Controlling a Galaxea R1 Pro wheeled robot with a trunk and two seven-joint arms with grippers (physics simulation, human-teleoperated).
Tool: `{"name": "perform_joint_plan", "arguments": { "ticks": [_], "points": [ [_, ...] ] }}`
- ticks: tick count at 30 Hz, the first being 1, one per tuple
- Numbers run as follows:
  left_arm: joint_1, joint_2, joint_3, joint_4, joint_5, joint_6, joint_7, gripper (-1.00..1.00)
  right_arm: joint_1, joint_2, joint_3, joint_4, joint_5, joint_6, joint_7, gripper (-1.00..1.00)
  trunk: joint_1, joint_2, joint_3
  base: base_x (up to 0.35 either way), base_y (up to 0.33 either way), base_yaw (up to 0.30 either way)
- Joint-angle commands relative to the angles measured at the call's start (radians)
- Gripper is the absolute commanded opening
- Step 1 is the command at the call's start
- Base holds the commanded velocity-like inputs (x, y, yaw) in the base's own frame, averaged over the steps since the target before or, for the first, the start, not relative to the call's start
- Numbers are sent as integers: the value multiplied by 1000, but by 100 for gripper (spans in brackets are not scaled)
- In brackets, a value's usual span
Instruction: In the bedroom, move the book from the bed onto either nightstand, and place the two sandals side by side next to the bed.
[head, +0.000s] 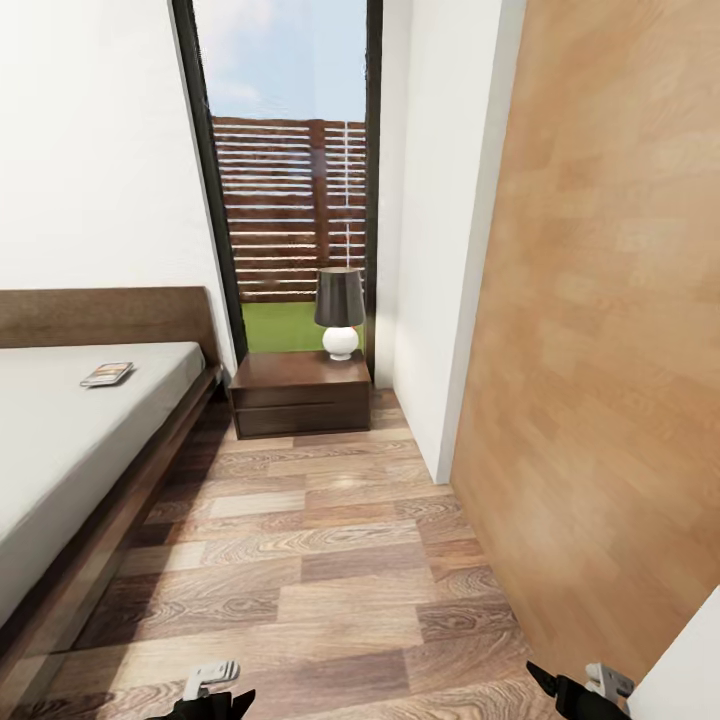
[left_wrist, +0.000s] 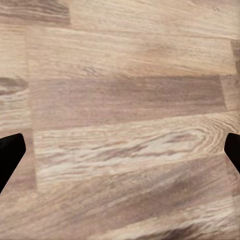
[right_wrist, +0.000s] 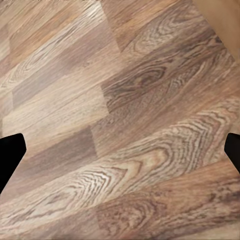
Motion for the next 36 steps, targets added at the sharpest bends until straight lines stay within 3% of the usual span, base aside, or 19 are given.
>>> {"name": "perform_joint_plan", "arguments": {
  "ticks": [1, 12, 34, 35, 36],
  "points": [
    [5, -6, 7, -2, -8, -11, 2, 100, 5, 6, -9, 7, 6, -12, 6, 100, 0, 0, -1, 0, 0, 0],
    [59, -37, 8, -2, -8, -22, 2, 100, 10, 5, -9, 5, 21, -21, 7, 100, 0, 0, -1, 0, 0, 0],
    [61, -40, 10, -2, -8, -23, 2, 100, 21, 5, -9, -25, 34, -32, 8, 100, 0, 0, -1, 0, 35, 0],
    [61, -40, 9, -2, -8, -23, 2, 100, 22, 6, -9, 58, 35, -15, 8, 100, 0, 0, -1, 0, 0, 0],
    [62, -40, 9, -2, -8, -23, 2, 100, 22, 6, -9, 59, 35, -15, 7, 100, 0, 0, -1, 0, 0, 0]
  ]
}}
